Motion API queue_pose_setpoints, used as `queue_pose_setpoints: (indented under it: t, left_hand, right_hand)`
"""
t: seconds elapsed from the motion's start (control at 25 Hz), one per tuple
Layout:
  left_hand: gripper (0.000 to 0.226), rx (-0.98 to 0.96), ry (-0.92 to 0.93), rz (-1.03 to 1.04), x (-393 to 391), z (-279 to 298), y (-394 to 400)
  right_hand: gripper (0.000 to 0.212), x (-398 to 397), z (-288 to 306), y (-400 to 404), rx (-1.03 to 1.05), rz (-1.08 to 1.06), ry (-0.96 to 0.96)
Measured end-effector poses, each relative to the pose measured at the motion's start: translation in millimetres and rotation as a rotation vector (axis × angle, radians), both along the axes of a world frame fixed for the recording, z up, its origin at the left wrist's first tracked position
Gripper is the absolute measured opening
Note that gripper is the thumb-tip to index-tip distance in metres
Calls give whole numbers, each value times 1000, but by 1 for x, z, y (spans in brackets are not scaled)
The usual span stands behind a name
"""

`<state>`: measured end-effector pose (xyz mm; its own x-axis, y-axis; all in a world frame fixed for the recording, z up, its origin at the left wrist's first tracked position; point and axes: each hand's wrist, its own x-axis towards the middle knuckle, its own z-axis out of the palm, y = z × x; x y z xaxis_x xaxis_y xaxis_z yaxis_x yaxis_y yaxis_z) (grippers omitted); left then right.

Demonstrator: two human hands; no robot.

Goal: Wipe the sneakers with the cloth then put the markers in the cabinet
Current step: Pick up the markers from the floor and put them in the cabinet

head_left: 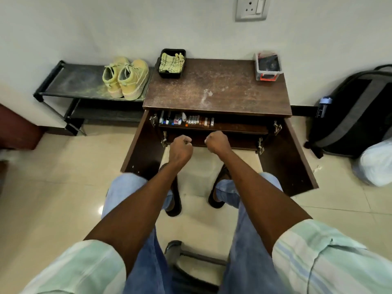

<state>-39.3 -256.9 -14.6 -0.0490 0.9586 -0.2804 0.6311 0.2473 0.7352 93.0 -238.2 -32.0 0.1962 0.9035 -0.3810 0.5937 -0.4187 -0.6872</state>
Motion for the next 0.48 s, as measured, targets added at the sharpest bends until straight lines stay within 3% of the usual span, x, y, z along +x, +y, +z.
queue_pose_setpoints:
  t: [0.2, 0.32, 0.48]
  left_hand:
    - [24, 0, 33, 57, -45, 33, -52]
    - [17, -23, 114, 115, -82, 31, -62]
    - [29, -68, 295, 160, -138, 13, -63]
  right_hand:
    - [26, -25, 45, -49, 76, 183, -127]
    - [17, -45, 51, -63, 88, 263, -166]
    - [17, -79, 42, -62, 88, 385, -227]
